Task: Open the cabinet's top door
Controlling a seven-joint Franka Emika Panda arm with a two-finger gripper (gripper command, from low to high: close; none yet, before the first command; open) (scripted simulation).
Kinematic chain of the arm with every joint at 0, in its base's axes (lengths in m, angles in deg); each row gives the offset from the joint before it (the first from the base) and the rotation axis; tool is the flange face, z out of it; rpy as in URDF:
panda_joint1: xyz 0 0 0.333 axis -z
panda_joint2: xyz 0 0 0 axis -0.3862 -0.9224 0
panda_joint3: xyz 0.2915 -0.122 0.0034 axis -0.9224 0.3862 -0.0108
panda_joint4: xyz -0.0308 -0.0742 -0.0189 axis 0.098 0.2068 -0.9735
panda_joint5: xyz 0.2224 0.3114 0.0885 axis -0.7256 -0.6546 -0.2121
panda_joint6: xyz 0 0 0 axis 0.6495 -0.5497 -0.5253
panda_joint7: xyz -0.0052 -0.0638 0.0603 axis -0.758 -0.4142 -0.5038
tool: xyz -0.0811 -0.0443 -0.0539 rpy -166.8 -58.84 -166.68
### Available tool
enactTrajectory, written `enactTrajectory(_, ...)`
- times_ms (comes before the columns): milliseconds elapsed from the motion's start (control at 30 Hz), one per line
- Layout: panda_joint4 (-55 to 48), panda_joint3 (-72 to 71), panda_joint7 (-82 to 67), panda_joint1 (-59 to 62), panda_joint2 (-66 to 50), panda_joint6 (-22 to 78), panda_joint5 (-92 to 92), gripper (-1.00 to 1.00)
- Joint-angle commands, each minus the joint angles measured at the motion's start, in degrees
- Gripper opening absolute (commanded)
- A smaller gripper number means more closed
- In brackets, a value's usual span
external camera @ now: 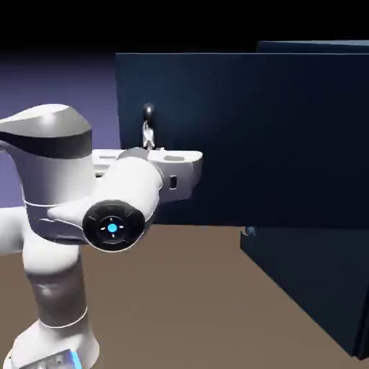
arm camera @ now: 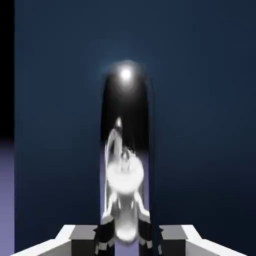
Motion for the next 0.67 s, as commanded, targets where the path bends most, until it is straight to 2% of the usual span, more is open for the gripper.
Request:
enactTrajectory(0, -2.1, 1.6, 0.0, -1.7, -0.6, 1.7, 1.0, -1.00)
enactTrajectory(633, -40.3, 20.6, 5.2, -34.4, -2.0, 28.4, 10.8, -1.00)
